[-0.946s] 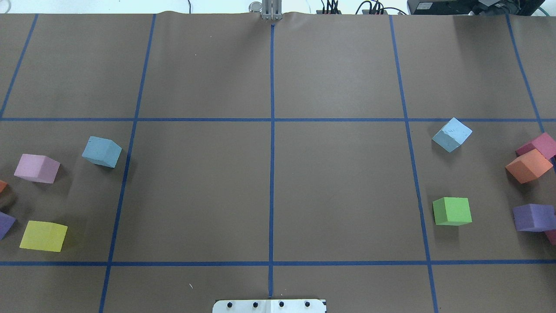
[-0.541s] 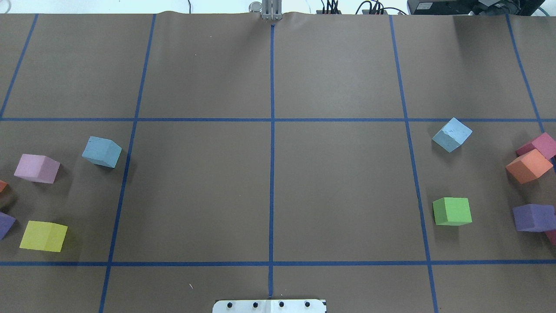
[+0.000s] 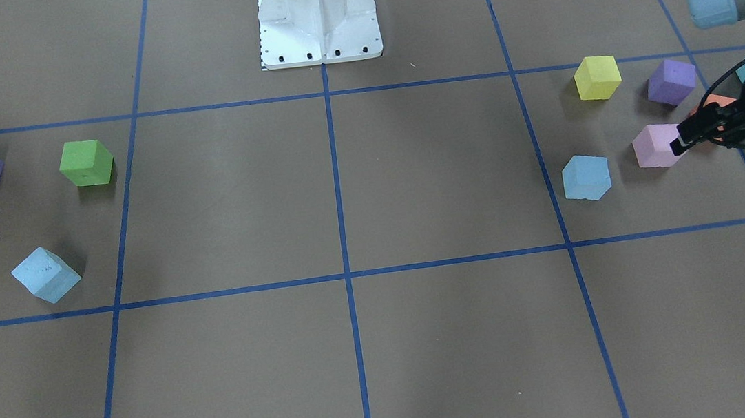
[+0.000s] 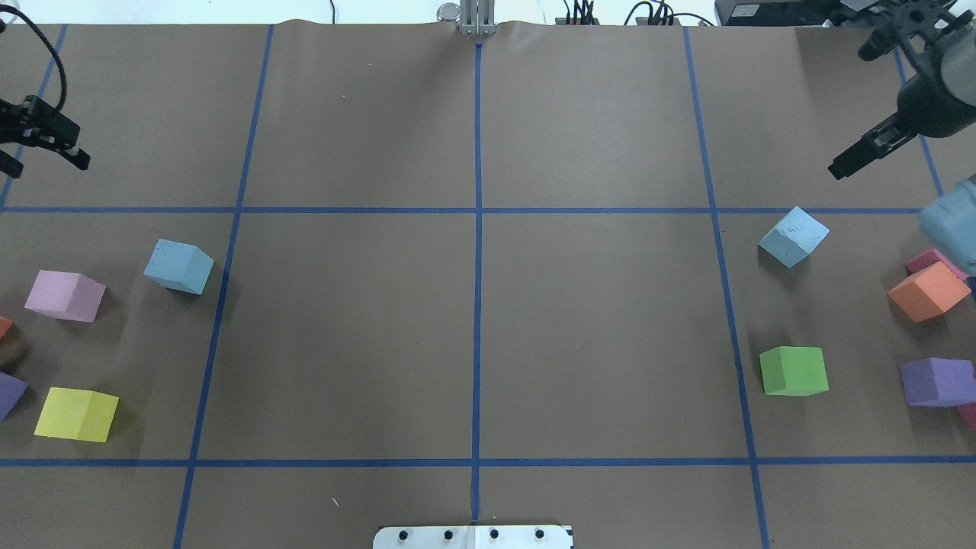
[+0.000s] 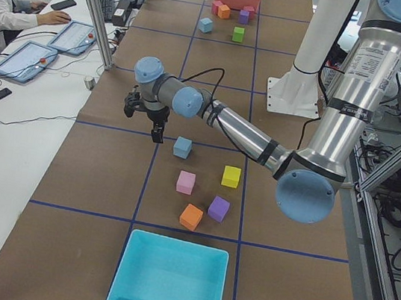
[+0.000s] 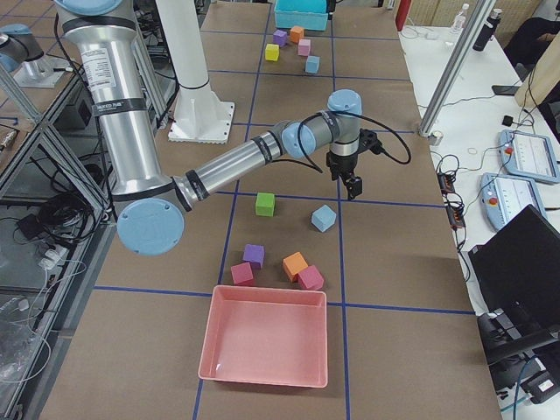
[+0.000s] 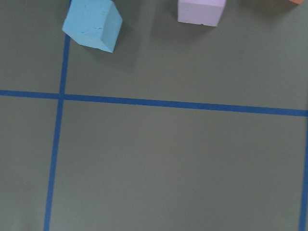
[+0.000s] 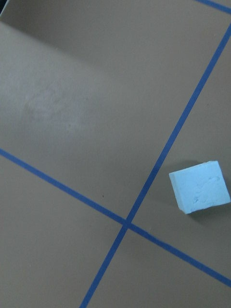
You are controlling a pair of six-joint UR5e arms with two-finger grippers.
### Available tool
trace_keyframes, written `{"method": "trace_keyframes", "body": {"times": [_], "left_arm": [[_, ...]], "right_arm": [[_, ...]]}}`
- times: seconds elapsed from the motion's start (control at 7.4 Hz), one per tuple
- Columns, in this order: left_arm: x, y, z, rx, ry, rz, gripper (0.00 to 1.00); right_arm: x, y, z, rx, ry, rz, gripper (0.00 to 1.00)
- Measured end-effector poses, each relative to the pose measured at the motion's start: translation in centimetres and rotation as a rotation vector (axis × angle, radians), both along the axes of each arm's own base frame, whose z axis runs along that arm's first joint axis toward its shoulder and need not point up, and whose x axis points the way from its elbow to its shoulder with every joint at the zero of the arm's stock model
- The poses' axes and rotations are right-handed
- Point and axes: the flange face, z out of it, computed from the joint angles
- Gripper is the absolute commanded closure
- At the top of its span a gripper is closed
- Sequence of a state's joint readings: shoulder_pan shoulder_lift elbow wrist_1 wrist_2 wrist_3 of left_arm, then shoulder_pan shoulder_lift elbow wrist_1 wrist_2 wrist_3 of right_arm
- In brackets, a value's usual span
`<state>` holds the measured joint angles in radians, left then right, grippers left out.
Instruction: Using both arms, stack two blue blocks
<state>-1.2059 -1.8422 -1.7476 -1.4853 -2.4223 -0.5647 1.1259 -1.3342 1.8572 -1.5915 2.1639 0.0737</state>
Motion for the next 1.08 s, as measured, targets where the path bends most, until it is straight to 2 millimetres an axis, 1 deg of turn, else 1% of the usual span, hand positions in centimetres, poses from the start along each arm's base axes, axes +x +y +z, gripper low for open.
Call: {"method": "trace_keyframes", "body": {"times": [0.14,0.27,0.41,0.54,0.68,0.95,1.08], "left_arm": [[3.1,0.1,-1.1,-0.009,-0.022,0.002,0.0],[5.8,0.5,-1.6,-0.013,-0.04,-0.002,0.0],[7.6,0.7,-1.4,-0.01,-0.045,-0.006,0.0],[8.9,0.7,-0.6,-0.004,-0.042,-0.004,0.0],[10.1,0.7,0.1,0.004,-0.035,0.001,0.01],[11.8,0.5,1.8,0.036,-0.021,0.017,0.01],[12.8,0.6,2.6,0.067,-0.02,0.025,0.01]], "right_arm": [[-2.3,0.2,-0.4,0.004,-0.002,-0.037,0.0],[-4.2,0.2,-0.4,0.003,-0.001,-0.068,0.0],[-5.6,0.4,-0.2,0.001,0.001,-0.09,0.0],[-6.5,0.5,0.3,0.008,-0.002,-0.104,0.0],[-7.1,0.2,1.5,0.03,-0.015,-0.108,0.0],[-7.7,-0.4,4.9,0.076,-0.045,-0.107,0.0],[-7.8,-0.5,5.8,0.085,-0.051,-0.107,0.0]]}}
